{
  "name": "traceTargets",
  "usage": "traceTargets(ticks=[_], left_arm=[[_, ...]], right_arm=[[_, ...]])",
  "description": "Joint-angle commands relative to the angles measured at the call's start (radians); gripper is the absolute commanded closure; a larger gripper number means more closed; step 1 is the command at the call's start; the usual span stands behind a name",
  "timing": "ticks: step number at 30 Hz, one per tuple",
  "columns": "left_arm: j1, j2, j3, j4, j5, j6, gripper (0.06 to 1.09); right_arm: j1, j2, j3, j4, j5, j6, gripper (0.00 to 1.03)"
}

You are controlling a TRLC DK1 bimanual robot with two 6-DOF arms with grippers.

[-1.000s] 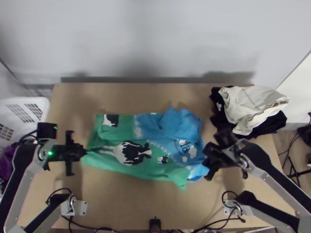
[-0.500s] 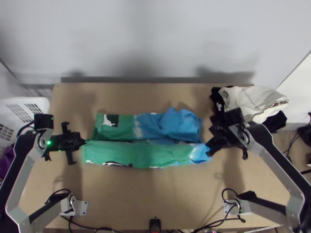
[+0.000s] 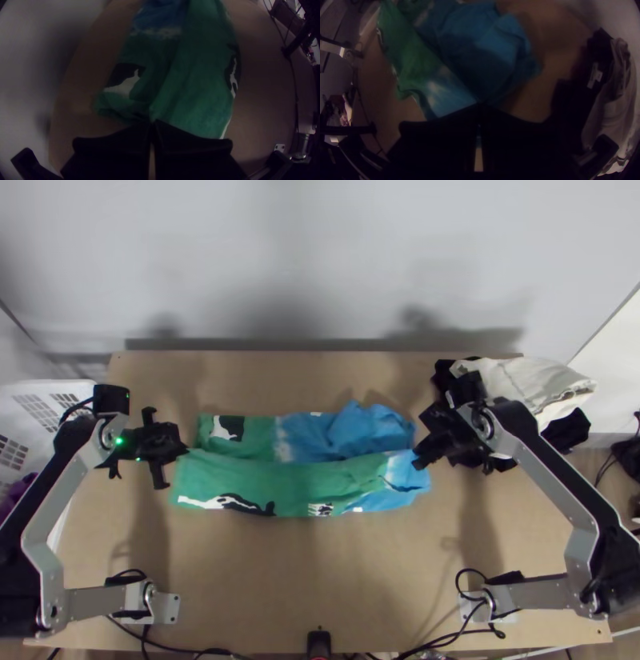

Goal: Fold the t-shirt

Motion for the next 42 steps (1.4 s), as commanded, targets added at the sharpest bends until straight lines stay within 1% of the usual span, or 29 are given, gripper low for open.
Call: traceTargets(ticks=[1,5,13,22,25,29,30,31,32,33,34,35,36,38,42], left_arm=[[0.016,0.069,0.037,0.028,-0.002,-0.009,1.05],[0.016,0.088,0.034,0.031,-0.002,-0.008,1.05],[0.008,0.141,0.031,0.083,-0.01,-0.009,1.05],[0.001,0.184,0.05,0.127,-0.01,-0.049,1.05],[-0.001,0.206,0.054,0.157,-0.012,-0.061,1.05],[-0.01,0.227,0.053,0.16,-0.013,-0.072,1.04],[-0.015,0.227,0.046,0.16,-0.013,-0.074,1.02],[-0.019,0.227,0.042,0.16,-0.015,-0.077,0.88],[-0.025,0.227,0.039,0.16,-0.033,-0.087,0.59],[-0.028,0.227,0.036,0.157,-0.045,-0.098,0.27],[-0.03,0.227,0.033,0.155,-0.051,-0.103,0.1],[-0.03,0.224,0.028,0.155,-0.053,-0.107,0.1],[-0.028,0.218,0.022,0.157,-0.053,-0.107,0.1],[-0.018,0.212,0.017,0.16,-0.053,-0.11,0.1],[0.024,0.187,0.022,0.161,-0.053,-0.115,0.1]], right_arm=[[-0.015,0.054,0.069,0.006,0.001,-0.002,1.0],[-0.023,0.087,0.095,0.006,0.001,-0.003,1.0],[-0.023,0.127,0.113,0.007,0.001,0.0,1.0],[-0.031,0.16,0.112,0.047,0.008,0.0,1.0],[-0.029,0.172,0.118,0.059,0.008,0.009,1.0],[-0.014,0.195,0.109,0.061,0.008,0.018,0.99],[-0.011,0.196,0.102,0.061,0.01,0.018,0.91],[-0.011,0.196,0.096,0.061,0.01,0.02,0.82],[-0.011,0.198,0.092,0.061,0.01,0.032,0.7],[-0.012,0.198,0.087,0.059,0.01,0.046,0.57],[-0.014,0.199,0.084,0.059,0.013,0.056,0.44],[-0.017,0.201,0.084,0.053,0.019,0.07,0.3],[-0.02,0.201,0.084,0.049,0.025,0.081,0.19],[-0.024,0.201,0.086,0.038,0.039,0.082,0.03],[-0.046,0.17,0.099,0.027,0.039,0.073,0.03]])
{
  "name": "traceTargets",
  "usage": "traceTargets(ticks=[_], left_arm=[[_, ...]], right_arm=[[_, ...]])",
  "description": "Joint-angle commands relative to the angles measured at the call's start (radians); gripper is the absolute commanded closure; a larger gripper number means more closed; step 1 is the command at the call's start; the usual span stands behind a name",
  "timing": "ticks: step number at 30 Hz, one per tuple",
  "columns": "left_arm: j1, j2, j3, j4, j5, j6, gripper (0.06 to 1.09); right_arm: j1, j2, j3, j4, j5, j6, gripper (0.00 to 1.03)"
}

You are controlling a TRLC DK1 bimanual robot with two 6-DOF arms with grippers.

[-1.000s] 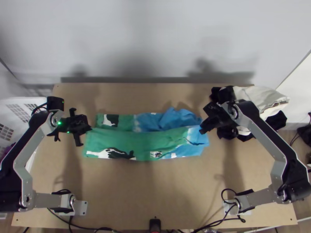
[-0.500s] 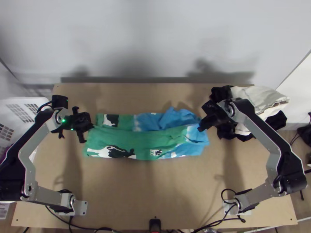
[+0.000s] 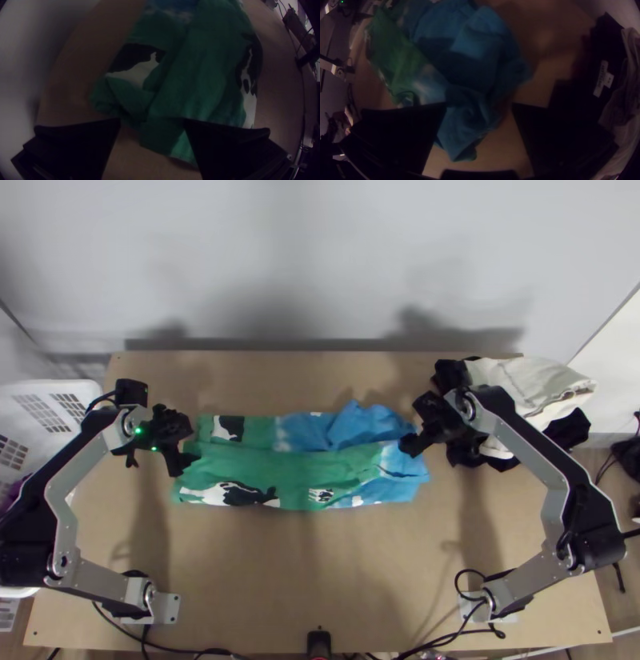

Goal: Fold the t-shirt

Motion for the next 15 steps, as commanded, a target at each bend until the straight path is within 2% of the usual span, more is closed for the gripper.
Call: traceTargets(ticks=[1,10,15], left_arm=[[0.049,-0.032,-0.004,0.005,-0.01,-0.013,0.1],[0.129,-0.134,-0.002,0.001,-0.011,-0.031,0.1],[0.113,-0.253,-0.01,-0.01,-0.013,-0.07,0.1]], right_arm=[[-0.028,-0.038,0.01,-0.016,0.009,0.007,0.03],[-0.086,-0.136,0.029,-0.072,0.01,0.002,0.03],[-0.069,-0.179,0.022,-0.097,0.009,0.041,0.04]])
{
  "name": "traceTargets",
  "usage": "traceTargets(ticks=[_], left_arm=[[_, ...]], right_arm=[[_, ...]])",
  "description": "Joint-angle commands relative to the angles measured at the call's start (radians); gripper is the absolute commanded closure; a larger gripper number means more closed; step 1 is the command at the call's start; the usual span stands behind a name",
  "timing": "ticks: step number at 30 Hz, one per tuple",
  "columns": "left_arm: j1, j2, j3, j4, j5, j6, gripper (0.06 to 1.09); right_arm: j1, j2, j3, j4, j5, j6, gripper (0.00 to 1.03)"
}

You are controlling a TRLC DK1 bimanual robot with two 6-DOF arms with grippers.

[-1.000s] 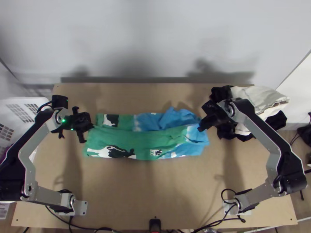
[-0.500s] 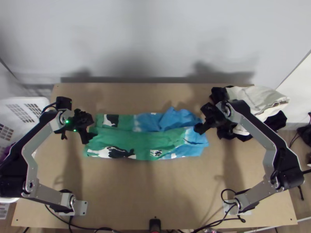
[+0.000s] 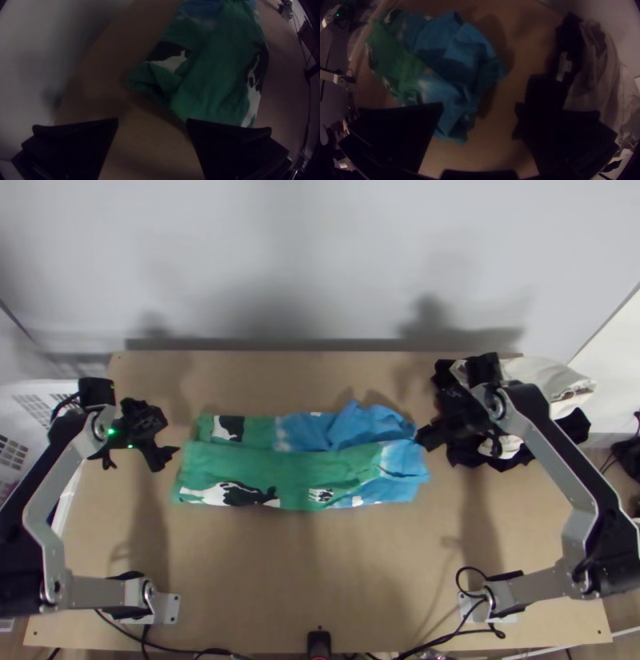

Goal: Fold the t-shirt

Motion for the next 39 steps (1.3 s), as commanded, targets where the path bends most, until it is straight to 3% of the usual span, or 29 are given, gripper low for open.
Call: traceTargets(ticks=[1,6,10,13,15,19,27,39], left_arm=[[-0.014,-0.164,-0.025,-0.013,0.001,-0.033,0.1],[-0.081,-0.385,-0.154,0.03,-0.002,0.073,0.1],[-0.132,-0.48,-0.165,-0.013,-0.004,0.123,0.1],[-0.169,-0.521,-0.154,-0.083,0.002,0.143,0.1],[-0.193,-0.53,-0.162,-0.134,0.002,0.188,0.1],[-0.241,-0.572,-0.251,-0.139,-0.001,0.319,0.1],[-0.39,-0.602,-0.309,-0.134,-0.031,0.366,0.1],[-0.4,-0.573,-0.453,0.012,-0.03,0.361,0.1]], right_arm=[[0.02,-0.066,-0.003,-0.042,0.002,0.04,0.05],[0.105,-0.096,0.001,-0.05,0.005,0.075,0.24],[0.194,-0.095,0.0,-0.048,0.005,0.086,0.57],[0.272,-0.098,0.0,-0.024,0.005,0.091,0.87],[0.321,-0.095,-0.002,0.013,0.005,0.091,1.0],[0.421,-0.064,0.006,0.09,0.005,0.132,1.0],[0.553,0.051,0.009,0.245,0.074,0.15,1.0],[0.536,0.208,-0.08,0.433,0.102,0.144,1.0]])
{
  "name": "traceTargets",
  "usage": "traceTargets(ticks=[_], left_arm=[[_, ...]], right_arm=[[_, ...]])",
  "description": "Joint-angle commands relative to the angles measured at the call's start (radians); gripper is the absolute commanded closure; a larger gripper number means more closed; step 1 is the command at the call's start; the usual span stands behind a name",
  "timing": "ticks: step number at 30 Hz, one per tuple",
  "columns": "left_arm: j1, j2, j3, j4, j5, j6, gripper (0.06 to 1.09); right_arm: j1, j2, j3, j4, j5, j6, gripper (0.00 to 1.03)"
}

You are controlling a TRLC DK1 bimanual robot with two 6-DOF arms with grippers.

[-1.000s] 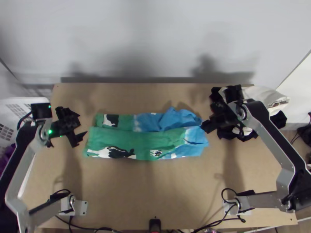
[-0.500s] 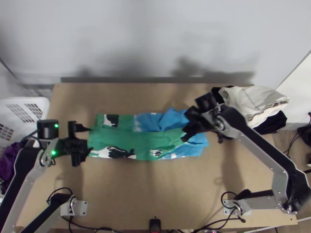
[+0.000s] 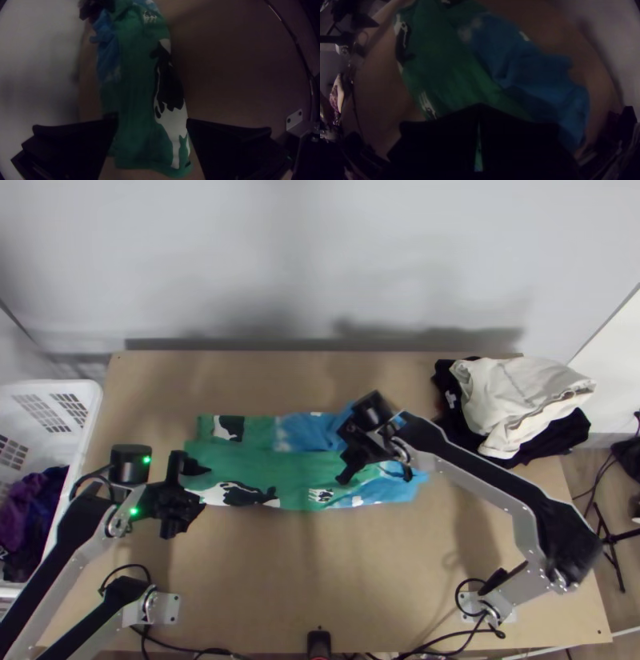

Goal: Fold the t-shirt

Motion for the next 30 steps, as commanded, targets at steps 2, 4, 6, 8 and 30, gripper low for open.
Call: traceTargets(ticks=[2,4,6,8,30], left_arm=[[-0.014,0.005,-0.086,0.091,-0.002,0.006,0.1],[-0.011,0.017,-0.095,0.109,-0.002,0.018,0.1],[-0.01,0.03,-0.1,0.112,-0.002,0.026,0.1],[-0.011,0.031,-0.101,0.117,-0.002,0.031,0.1],[-0.049,0.131,-0.126,0.187,-0.02,0.031,0.11]], right_arm=[[-0.009,0.089,-0.04,0.112,0.014,0.002,1.0],[-0.016,0.095,-0.04,0.129,0.014,0.003,1.0],[-0.024,0.1,-0.039,0.141,0.014,0.003,1.0],[-0.033,0.103,-0.039,0.157,0.014,0.0,1.0],[-0.079,0.125,-0.045,0.198,0.008,0.02,1.0]])
